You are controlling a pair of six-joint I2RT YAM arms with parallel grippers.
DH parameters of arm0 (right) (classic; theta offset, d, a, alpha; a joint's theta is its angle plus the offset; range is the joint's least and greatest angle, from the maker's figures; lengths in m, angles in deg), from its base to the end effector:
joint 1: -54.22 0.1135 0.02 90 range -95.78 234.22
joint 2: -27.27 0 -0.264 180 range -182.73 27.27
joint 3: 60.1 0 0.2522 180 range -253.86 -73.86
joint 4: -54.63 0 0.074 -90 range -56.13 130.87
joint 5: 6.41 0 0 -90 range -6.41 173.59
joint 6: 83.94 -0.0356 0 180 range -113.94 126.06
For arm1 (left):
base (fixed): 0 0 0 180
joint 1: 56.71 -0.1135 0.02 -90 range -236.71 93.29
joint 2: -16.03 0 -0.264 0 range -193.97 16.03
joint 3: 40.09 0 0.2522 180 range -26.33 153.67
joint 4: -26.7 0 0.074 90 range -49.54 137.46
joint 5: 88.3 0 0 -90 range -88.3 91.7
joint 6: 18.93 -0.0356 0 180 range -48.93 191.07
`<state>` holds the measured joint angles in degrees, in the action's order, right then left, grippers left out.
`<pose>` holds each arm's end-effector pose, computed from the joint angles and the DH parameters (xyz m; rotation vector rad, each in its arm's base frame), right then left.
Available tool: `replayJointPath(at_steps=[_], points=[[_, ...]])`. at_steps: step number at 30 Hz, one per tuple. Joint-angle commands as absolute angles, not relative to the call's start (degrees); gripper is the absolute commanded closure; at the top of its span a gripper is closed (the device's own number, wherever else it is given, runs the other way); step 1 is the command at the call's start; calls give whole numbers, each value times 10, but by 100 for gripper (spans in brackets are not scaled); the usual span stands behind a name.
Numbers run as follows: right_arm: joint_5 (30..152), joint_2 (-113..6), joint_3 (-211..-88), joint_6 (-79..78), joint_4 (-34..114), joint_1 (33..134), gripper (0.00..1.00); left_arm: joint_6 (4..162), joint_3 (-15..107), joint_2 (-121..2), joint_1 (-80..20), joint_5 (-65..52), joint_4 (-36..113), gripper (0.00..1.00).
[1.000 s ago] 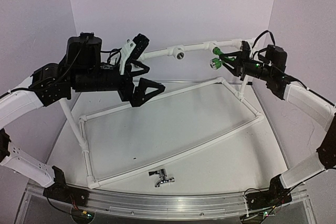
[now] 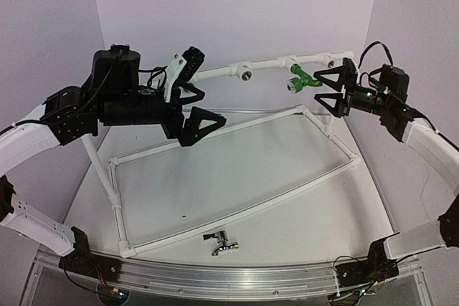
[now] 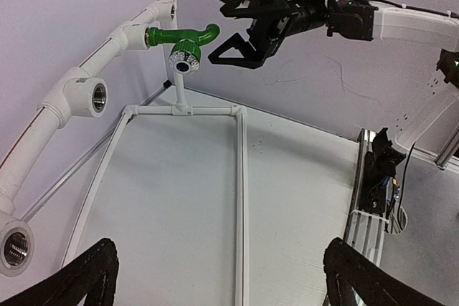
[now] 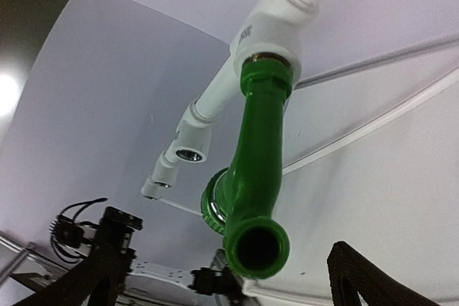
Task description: Install the water faucets
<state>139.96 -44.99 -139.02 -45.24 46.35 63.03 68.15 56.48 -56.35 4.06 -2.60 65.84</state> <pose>0.2758 0.0727 0.3915 -0.2005 1.8242 1.5473 0.1324 -0.2421 0.4402 1.0498 1.5863 -0.7688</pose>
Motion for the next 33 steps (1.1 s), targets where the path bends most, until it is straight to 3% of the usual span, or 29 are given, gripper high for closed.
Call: replayJointPath(at_steps=[1,7,12,16,26,33], points=[[1292,-423,-1477,-114,248,618,2,687,581,-551,39,-13,639,0],[1135,-388,-1543,241,167,620,2,686,588,-554,39,-1,645,0],[1019,-416,-1629,446,124,701,2,693,609,-563,40,-6,651,0],[947,-429,-1660,539,113,783,2,682,673,-585,41,14,711,0],[739,-447,-1621,716,129,934,2,558,950,-705,31,249,984,0],[641,-457,-1596,768,173,979,2,569,1060,-769,-68,219,1168,0]])
